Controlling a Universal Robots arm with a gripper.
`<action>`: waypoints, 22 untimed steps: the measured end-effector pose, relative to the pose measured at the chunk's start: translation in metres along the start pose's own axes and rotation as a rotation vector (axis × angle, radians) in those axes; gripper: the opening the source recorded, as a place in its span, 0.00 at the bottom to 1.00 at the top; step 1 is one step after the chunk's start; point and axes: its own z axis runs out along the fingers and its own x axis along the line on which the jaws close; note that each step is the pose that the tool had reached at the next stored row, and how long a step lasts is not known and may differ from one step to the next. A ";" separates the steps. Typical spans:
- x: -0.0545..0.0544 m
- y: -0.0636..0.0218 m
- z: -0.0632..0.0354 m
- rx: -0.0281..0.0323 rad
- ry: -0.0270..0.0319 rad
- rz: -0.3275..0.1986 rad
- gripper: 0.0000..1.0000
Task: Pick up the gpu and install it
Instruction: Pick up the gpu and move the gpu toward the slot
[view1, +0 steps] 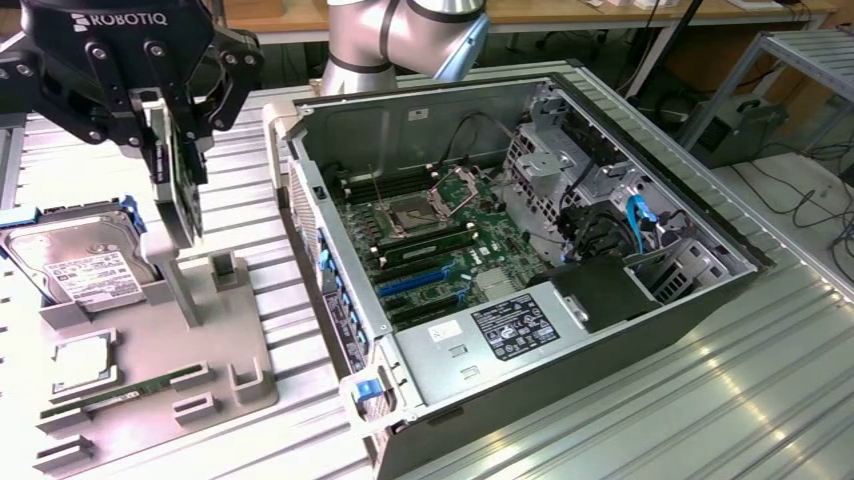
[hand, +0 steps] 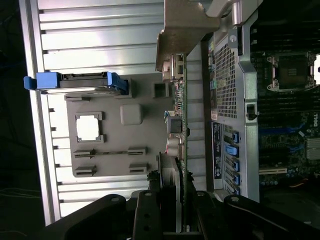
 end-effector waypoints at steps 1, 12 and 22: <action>-0.001 0.0001 0.0000 0.0001 0.0010 -0.001 0.28; -0.009 0.0006 0.0001 0.0002 0.0052 -0.010 0.28; -0.013 0.0008 0.0002 0.0002 0.0051 -0.010 0.28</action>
